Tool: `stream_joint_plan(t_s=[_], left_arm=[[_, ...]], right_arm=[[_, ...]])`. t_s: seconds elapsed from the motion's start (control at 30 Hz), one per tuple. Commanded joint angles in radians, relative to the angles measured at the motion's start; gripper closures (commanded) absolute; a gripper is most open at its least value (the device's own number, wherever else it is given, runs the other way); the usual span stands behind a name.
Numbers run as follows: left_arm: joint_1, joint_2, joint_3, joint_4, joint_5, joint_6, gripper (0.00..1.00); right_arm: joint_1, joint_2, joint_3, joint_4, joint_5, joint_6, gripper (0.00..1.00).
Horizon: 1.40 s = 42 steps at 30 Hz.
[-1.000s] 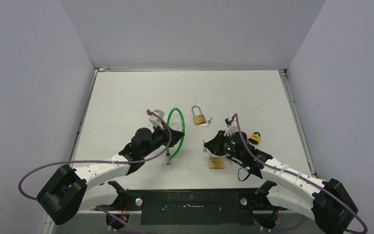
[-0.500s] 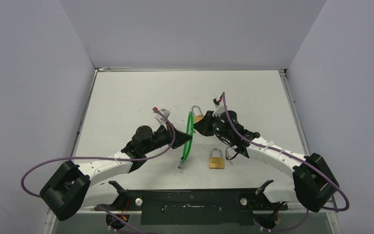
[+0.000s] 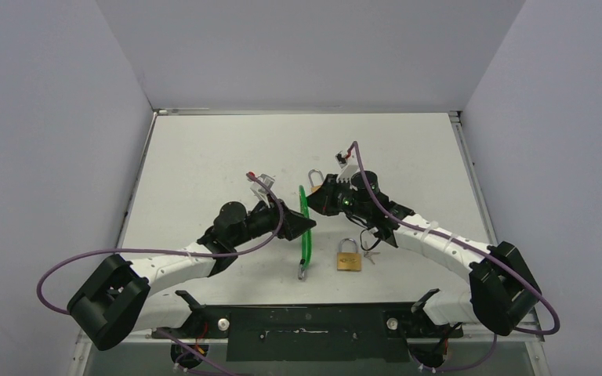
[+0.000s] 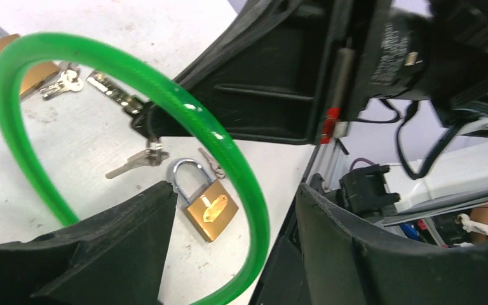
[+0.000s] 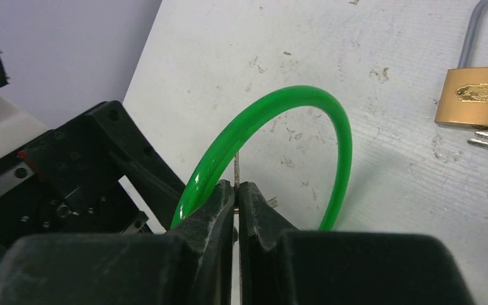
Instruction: Unlock with the key
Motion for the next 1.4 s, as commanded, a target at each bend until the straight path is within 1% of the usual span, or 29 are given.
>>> stream_joint_plan(t_s=[0.0,0.17,0.23,0.43,0.5,0.53,0.57,0.63,0.7,0.77,0.9,0.97,1.0,1.07,1.1,1.23,1.37], left_arm=[[-0.002,-0.017,0.009,-0.083,-0.065,0.060,0.34],[-0.002,-0.024,0.029,-0.173,-0.097,0.078,0.34],[-0.003,-0.034,0.031,-0.202,-0.118,0.081,0.36],[-0.003,-0.111,-0.003,-0.280,-0.230,0.086,0.54],[-0.002,-0.138,-0.016,-0.323,-0.296,0.083,0.60],[-0.001,-0.152,-0.021,-0.356,-0.335,0.078,0.61],[-0.001,-0.166,-0.028,-0.386,-0.386,0.072,0.61],[-0.001,-0.195,-0.047,-0.438,-0.480,0.051,0.46],[0.000,-0.226,-0.070,-0.471,-0.546,0.029,0.37],[0.000,-0.252,-0.091,-0.478,-0.572,0.015,0.35],[0.003,-0.271,-0.124,-0.475,-0.575,-0.023,0.35],[0.009,-0.271,-0.129,-0.507,-0.582,-0.049,0.34],[0.010,-0.271,-0.132,-0.532,-0.597,-0.065,0.32],[0.011,-0.274,-0.130,-0.615,-0.664,-0.121,0.27],[0.012,-0.277,-0.124,-0.668,-0.698,-0.144,0.26],[0.013,-0.285,-0.067,-0.948,-0.843,-0.247,0.22],[0.019,-0.279,0.008,-1.102,-0.892,-0.238,0.22]], right_arm=[[0.009,0.013,0.065,-0.001,-0.028,0.043,1.00],[0.012,0.024,0.068,0.012,-0.041,0.056,1.00],[0.012,0.029,0.068,0.016,-0.045,0.054,1.00],[0.011,-0.012,0.065,-0.061,0.040,0.013,1.00],[0.008,-0.037,0.054,-0.092,0.073,0.000,1.00],[0.008,-0.052,0.044,-0.105,0.090,-0.004,1.00],[0.005,-0.065,0.031,-0.115,0.103,-0.005,1.00],[0.000,-0.096,-0.003,-0.132,0.131,-0.005,1.00],[-0.005,-0.124,-0.035,-0.140,0.143,0.001,1.00],[-0.007,-0.150,-0.062,-0.144,0.148,0.006,1.00],[-0.011,-0.199,-0.104,-0.152,0.152,0.016,1.00],[-0.011,-0.216,-0.119,-0.156,0.152,0.021,1.00],[-0.011,-0.223,-0.126,-0.159,0.152,0.024,1.00],[-0.011,-0.235,-0.142,-0.165,0.153,0.031,1.00],[-0.011,-0.241,-0.149,-0.167,0.153,0.032,1.00],[-0.011,-0.258,-0.178,-0.175,0.155,0.039,1.00],[-0.011,-0.274,-0.191,-0.181,0.159,0.043,1.00]])
